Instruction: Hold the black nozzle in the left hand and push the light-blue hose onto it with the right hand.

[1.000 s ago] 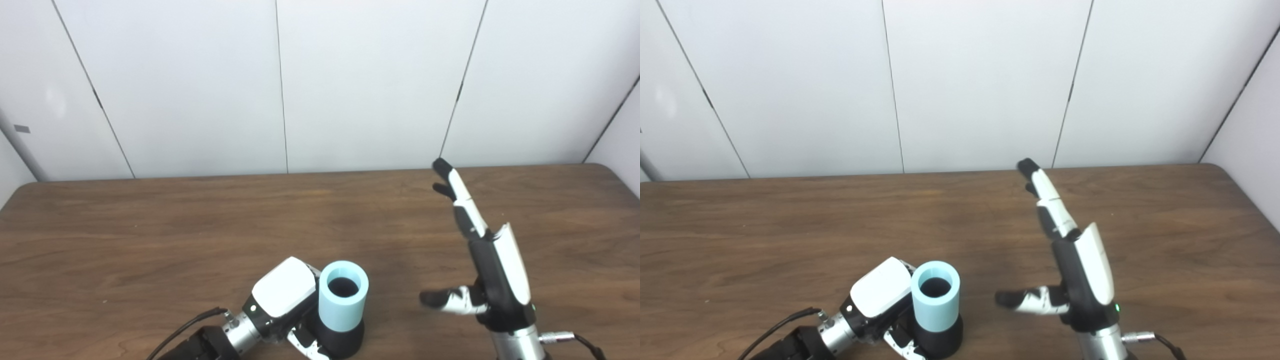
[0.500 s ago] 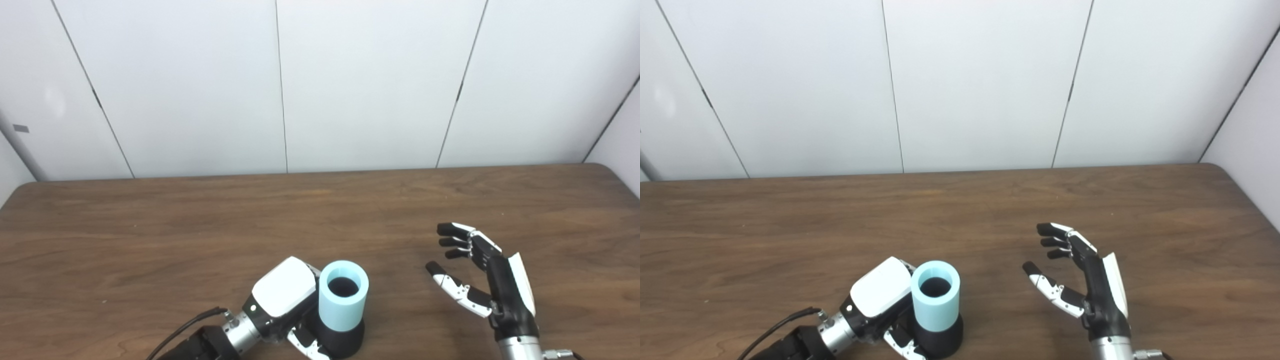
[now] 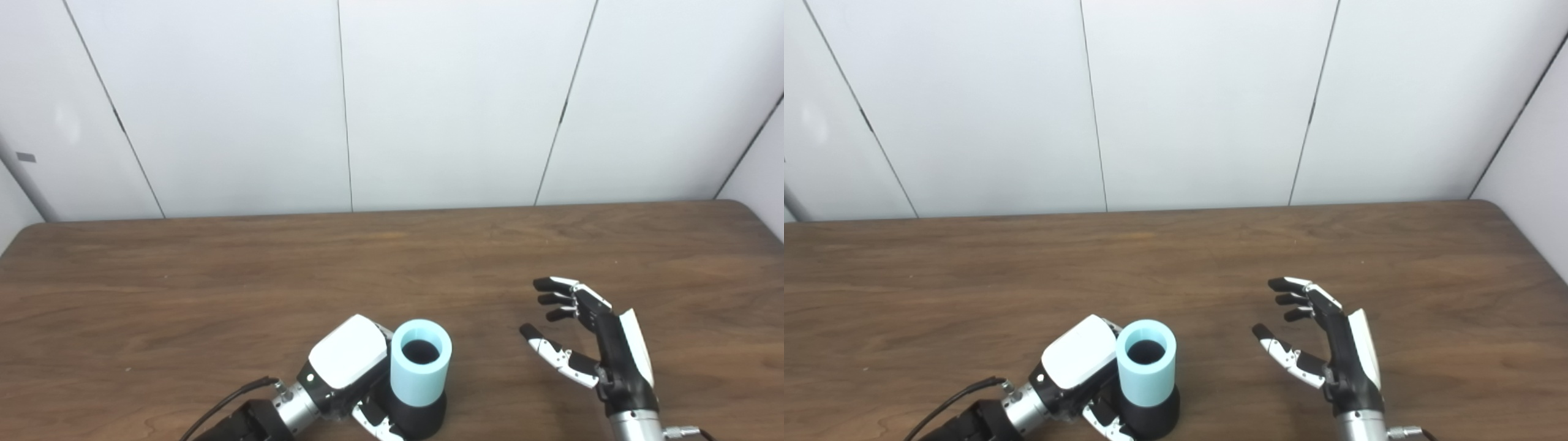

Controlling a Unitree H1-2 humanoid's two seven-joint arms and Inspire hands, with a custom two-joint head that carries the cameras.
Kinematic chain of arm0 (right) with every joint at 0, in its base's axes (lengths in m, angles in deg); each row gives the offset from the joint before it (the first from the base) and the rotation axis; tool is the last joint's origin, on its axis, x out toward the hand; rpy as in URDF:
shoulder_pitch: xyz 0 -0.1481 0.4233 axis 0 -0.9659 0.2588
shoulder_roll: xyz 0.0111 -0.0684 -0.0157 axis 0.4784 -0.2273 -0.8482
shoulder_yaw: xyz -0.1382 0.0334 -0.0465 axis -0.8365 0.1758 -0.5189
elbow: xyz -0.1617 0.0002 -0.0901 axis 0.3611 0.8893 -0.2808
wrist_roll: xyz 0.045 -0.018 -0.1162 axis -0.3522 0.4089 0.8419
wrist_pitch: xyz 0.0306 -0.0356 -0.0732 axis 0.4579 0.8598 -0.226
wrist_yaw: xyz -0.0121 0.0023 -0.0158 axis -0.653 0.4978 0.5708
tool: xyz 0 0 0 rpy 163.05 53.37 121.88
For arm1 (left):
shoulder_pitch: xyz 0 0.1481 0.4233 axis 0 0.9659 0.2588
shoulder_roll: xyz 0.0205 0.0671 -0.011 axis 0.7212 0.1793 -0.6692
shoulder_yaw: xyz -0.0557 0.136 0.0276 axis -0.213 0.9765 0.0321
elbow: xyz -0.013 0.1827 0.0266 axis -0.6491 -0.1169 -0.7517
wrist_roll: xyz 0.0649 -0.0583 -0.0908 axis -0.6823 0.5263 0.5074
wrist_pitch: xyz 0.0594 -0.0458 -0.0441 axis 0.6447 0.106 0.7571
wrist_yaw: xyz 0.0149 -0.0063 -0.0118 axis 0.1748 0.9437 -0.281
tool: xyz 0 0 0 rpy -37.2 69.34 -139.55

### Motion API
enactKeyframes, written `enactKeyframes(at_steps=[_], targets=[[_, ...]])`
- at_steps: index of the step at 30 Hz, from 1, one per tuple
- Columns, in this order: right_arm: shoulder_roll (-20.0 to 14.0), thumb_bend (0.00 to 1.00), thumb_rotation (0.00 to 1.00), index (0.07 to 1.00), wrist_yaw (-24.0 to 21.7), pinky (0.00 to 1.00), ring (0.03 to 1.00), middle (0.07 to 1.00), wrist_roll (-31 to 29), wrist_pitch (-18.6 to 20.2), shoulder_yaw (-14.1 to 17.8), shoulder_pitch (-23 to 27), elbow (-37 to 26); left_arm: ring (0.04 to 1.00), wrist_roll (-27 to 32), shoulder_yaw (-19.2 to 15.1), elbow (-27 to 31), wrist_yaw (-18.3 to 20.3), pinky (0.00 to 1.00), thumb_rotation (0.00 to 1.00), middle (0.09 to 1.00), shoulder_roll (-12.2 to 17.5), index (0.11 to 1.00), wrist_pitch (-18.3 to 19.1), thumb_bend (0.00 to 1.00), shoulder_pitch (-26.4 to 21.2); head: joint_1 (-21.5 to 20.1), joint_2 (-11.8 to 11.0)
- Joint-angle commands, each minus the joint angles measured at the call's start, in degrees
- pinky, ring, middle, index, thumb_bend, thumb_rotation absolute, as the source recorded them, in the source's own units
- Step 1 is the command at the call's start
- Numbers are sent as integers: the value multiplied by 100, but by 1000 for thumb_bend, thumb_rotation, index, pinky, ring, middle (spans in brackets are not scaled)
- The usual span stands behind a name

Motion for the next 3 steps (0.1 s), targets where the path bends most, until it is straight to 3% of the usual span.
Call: enactKeyframes(at_steps=[1, 3], targets=[[-37, 269, 212, 672, 120, 554, 671, 711, 70, -58, 26, 138, -160, 581, -409, 338, -241, 812, 478, 0, 510, 163, 471, 109, 517, 465, -2, 5], [-32, 269, 235, 668, 114, 566, 680, 714, 70, -44, 26, 131, -174, 601, -536, 329, -215, 780, 500, 0, 510, 168, 474, 208, 521, 480, -1, 7]])
